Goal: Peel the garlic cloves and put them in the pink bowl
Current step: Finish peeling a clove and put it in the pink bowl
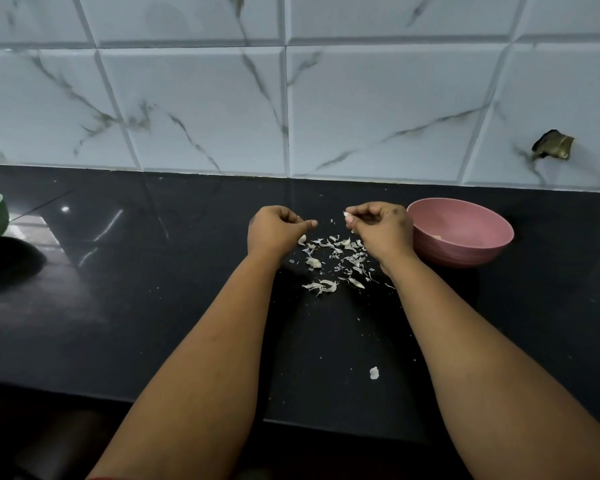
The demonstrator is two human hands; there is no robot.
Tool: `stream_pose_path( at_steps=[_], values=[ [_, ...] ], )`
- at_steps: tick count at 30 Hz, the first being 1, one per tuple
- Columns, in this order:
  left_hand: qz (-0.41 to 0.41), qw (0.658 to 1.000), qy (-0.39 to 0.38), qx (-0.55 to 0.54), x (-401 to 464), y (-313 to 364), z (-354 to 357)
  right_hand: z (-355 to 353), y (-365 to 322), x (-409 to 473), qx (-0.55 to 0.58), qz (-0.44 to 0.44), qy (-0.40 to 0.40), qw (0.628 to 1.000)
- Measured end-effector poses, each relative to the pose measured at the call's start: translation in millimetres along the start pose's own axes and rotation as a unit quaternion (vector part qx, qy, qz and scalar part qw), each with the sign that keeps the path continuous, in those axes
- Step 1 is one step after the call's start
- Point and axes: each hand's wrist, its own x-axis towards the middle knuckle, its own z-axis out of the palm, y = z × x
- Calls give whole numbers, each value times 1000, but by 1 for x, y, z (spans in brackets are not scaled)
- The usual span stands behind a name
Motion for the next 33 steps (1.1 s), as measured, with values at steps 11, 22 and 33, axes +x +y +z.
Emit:
stream_pose_path(
  at_steps=[11, 22, 33],
  values=[
    [-81, 993, 71, -57, 3, -4, 2, 8, 1, -5, -132, -23, -65, 989],
    [0, 1000, 14, -15, -7, -5, 25, 13, -10, -9, -180, -209, 5, 961],
    [18, 999, 12, -27, -12, -5, 28, 15, -8, -11, -269, -137, -31, 953]
  ],
)
